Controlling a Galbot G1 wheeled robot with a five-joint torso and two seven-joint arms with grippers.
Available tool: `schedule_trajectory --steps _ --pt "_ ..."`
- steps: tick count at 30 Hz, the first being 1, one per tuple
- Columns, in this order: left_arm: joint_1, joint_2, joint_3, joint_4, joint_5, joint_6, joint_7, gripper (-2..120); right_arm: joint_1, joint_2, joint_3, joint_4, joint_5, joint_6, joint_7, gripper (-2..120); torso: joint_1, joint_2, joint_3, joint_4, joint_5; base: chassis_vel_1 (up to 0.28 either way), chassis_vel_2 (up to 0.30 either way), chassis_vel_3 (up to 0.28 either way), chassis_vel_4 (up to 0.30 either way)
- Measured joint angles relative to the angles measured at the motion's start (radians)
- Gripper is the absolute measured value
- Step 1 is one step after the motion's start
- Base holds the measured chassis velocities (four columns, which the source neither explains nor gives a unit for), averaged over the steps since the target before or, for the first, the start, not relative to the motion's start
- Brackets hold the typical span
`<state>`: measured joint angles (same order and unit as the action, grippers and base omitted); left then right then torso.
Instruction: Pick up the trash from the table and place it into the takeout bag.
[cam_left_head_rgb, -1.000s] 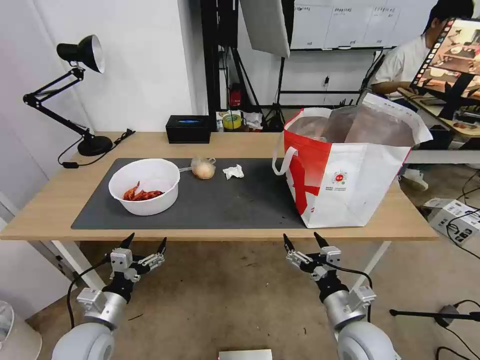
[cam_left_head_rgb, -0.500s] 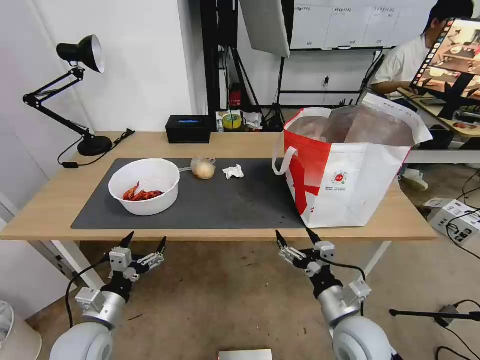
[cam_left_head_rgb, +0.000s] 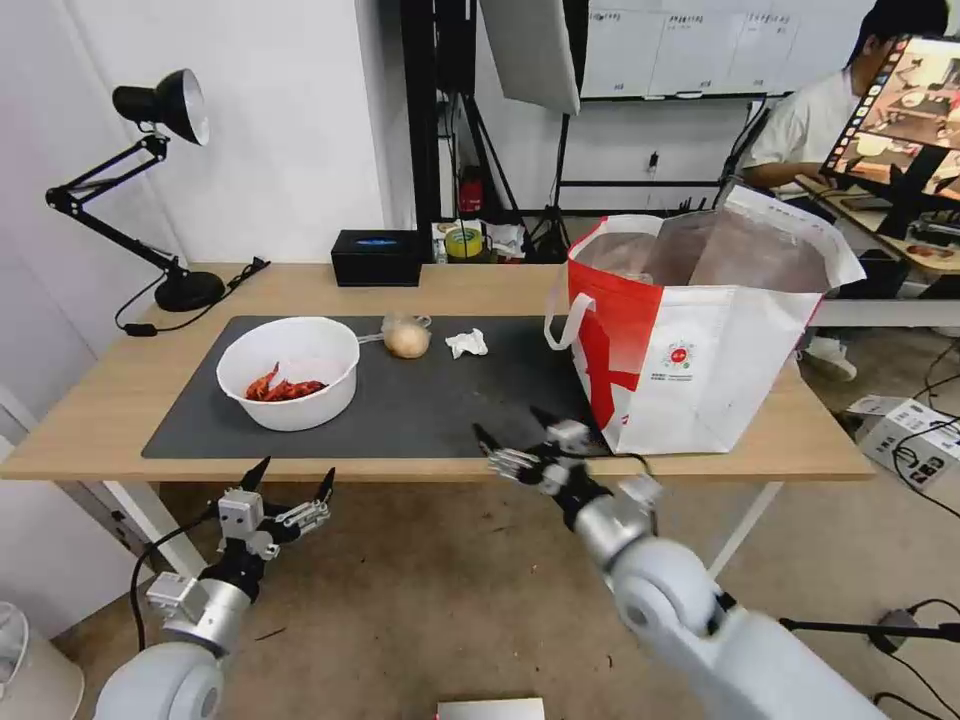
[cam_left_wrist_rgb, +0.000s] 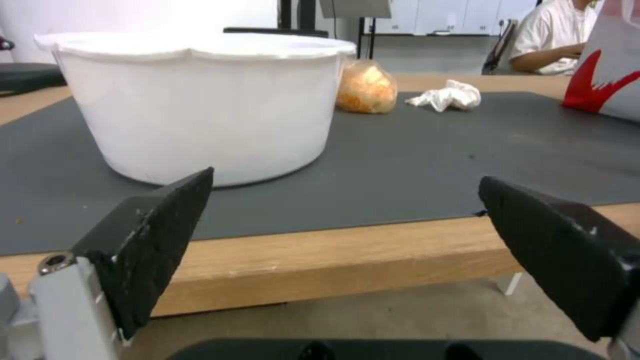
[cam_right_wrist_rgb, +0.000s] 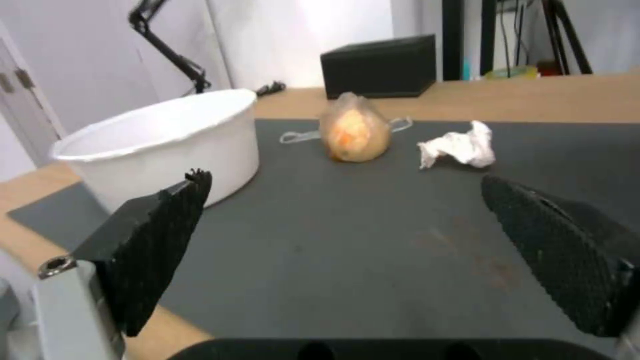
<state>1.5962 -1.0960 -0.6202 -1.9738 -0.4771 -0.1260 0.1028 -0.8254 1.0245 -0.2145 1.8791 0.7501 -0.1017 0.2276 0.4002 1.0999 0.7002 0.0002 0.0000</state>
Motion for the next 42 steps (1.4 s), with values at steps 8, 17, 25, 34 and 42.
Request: schedule_trajectory --steps 8,17,25,34,42 --pt "0.009 -0.011 -0.005 -0.002 0.010 0.000 0.000 100 0.205 0.073 -0.122 -0.121 0.043 -0.073 0.112 100 0.000 0.000 0.000 -0.0001 -0.0003 0.000 0.000 0.000 0.000" --pt "0.014 -0.026 -0.003 -0.005 0.024 -0.001 0.001 100 0.393 0.195 -0.214 -0.313 0.083 -0.155 0.292 100 0.000 0.000 0.000 -0.0001 -0.0003 0.000 0.000 0.000 0.000" --pt "0.023 -0.032 -0.001 -0.016 0.031 -0.004 0.002 100 0.488 0.301 -0.231 -0.503 0.104 -0.186 0.389 100 0.000 0.000 0.000 -0.0001 -0.0001 0.000 0.000 0.000 0.000" --pt "0.032 -0.034 -0.004 -0.026 0.031 -0.009 0.003 100 0.563 0.409 -0.246 -0.705 0.106 -0.209 0.462 100 0.000 0.000 0.000 -0.0001 -0.0001 0.000 0.000 0.000 0.000" --pt "0.033 -0.031 -0.006 -0.027 0.031 -0.012 0.003 100 0.608 0.472 -0.237 -0.810 0.122 -0.210 0.453 100 0.000 0.000 0.000 -0.0001 -0.0002 0.000 0.000 0.000 0.000"
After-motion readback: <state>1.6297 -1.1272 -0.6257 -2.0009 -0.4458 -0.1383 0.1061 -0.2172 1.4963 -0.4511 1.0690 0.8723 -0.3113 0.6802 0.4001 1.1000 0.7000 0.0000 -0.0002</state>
